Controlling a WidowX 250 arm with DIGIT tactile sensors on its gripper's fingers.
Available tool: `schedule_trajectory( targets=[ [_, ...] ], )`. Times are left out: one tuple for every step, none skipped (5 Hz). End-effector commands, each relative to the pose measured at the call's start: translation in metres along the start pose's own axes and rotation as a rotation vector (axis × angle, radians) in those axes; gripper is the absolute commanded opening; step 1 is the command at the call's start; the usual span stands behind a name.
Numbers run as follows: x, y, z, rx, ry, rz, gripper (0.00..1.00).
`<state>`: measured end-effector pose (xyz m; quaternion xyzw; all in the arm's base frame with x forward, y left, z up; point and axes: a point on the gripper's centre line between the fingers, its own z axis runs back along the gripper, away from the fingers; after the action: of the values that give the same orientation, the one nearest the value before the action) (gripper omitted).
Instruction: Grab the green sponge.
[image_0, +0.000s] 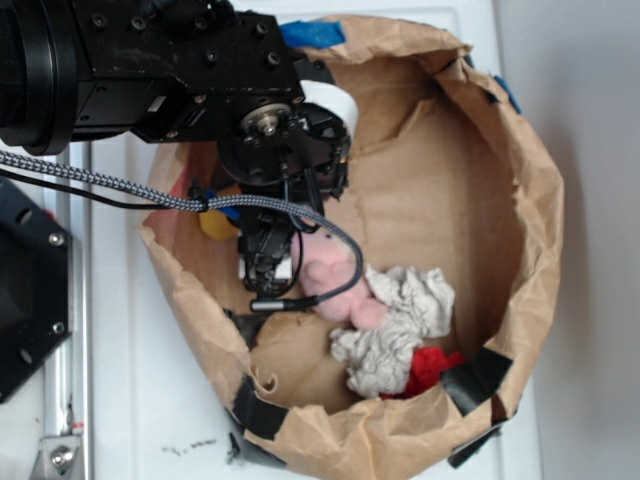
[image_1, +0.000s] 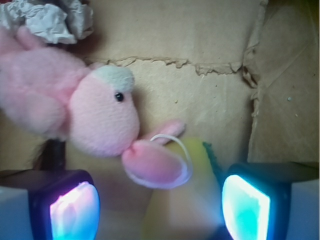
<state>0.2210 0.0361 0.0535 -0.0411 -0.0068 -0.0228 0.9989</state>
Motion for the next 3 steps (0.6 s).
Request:
schedule_trajectory(
  targets=[
    [0.008, 0.018, -0.012, 0.003, 0.003, 0.057, 0.0],
    [0.007, 0.015, -0.008, -0.003, -0.011, 0.035, 0.0],
    [0.007, 0.014, -0.002, -0.004, -0.023, 0.024, 0.0]
  ],
)
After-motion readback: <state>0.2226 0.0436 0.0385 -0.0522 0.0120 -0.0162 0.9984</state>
